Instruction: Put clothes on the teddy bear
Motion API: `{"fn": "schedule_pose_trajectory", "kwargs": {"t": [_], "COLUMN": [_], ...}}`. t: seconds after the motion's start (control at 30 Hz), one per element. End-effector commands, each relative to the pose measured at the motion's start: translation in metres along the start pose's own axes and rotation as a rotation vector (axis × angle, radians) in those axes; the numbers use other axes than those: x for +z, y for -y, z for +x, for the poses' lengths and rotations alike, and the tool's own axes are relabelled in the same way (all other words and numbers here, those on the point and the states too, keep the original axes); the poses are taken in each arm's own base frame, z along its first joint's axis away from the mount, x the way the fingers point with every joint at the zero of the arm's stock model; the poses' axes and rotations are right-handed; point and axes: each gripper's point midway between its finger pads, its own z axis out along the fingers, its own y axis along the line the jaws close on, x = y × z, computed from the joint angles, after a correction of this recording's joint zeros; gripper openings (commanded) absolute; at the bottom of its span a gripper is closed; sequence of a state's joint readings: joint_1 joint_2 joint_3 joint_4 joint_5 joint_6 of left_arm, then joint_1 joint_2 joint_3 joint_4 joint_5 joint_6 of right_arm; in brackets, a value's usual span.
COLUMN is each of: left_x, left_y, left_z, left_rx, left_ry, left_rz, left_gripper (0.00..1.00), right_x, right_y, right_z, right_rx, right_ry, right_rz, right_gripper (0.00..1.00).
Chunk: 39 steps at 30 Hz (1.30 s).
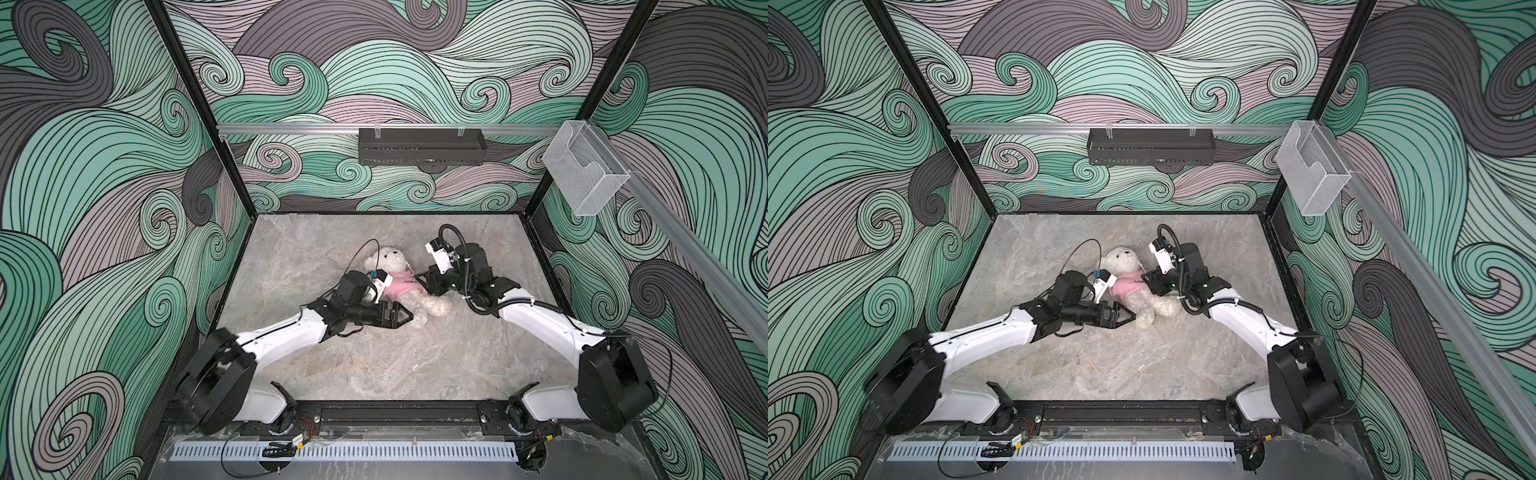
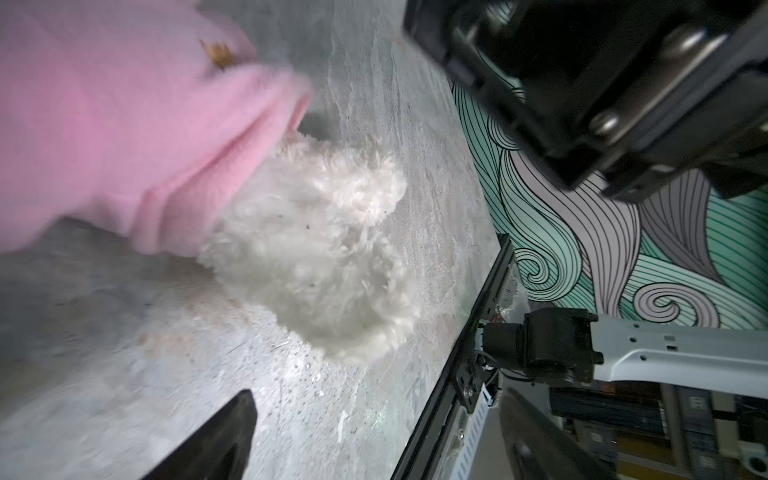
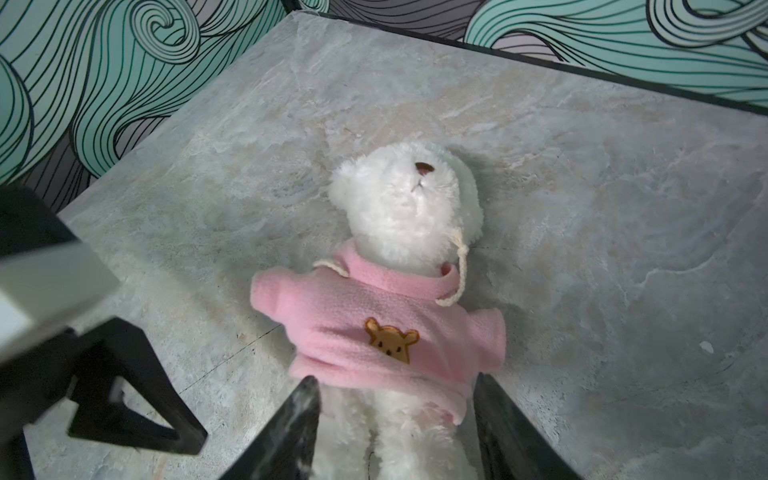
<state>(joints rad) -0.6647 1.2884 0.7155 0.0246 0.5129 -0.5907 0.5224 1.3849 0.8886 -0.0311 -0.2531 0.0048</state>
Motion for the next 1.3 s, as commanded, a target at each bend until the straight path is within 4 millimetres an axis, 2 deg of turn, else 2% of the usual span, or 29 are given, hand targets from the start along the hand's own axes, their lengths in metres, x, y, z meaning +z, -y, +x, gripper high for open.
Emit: {"fn": "schedule_pose_trajectory", "kwargs": {"t": [0.0,0.07,0.17,0.27,0.33,0.43,0.5,0.63,0.8,1.0,1.17,1.27], "left_x": [-0.048,-0.081,-0.118,-0.137,-0.136,-0.126,-0.116,-0.096,-0.068,-0.023,0.009,0.028], "left_y": [-0.032,-0.056,-0.089,-0.108,-0.109,-0.106,-0.1,-0.088,-0.061,-0.04,-0.023,-0.03], "left_z": [-0.005,-0.024,-0.039,-0.047,-0.051,-0.054,-0.056,-0.059,-0.066,-0.06,-0.059,-0.062], "left_rx": [0.064,0.014,-0.122,-0.206,-0.211,-0.204,-0.178,-0.163,-0.012,0.214,0.437,0.507], "left_ry": [0.069,0.197,0.294,0.351,0.355,0.333,0.302,0.259,0.263,0.155,0.086,0.053], "left_rz": [-0.23,-0.377,-0.493,-0.535,-0.524,-0.478,-0.42,-0.299,-0.171,-0.169,-0.185,-0.215], "left_gripper": [0.94,0.93,0.91,0.87,0.86,0.83,0.8,0.72,0.62,0.48,0.31,0.26], "right_x": [0.005,0.012,0.031,0.051,0.062,0.071,0.077,0.085,0.075,0.062,0.056,0.054], "right_y": [-0.024,-0.04,-0.053,-0.057,-0.048,-0.031,-0.028,-0.022,-0.019,-0.011,-0.004,0.001], "right_z": [0.011,0.014,0.026,0.036,0.043,0.053,0.059,0.07,0.072,0.072,0.069,0.068], "right_rx": [-0.143,-0.205,-0.309,-0.393,-0.406,-0.426,-0.437,-0.412,-0.31,-0.152,-0.049,-0.013], "right_ry": [-0.001,0.003,-0.048,-0.109,-0.139,-0.148,-0.142,-0.142,-0.052,0.036,0.069,0.084], "right_rz": [-0.002,-0.014,0.025,0.085,0.143,0.231,0.236,0.194,0.096,-0.025,-0.114,-0.139], "right_gripper": [0.72,0.79,0.87,0.89,0.89,0.86,0.79,0.56,0.24,0.02,0.0,0.0]}}
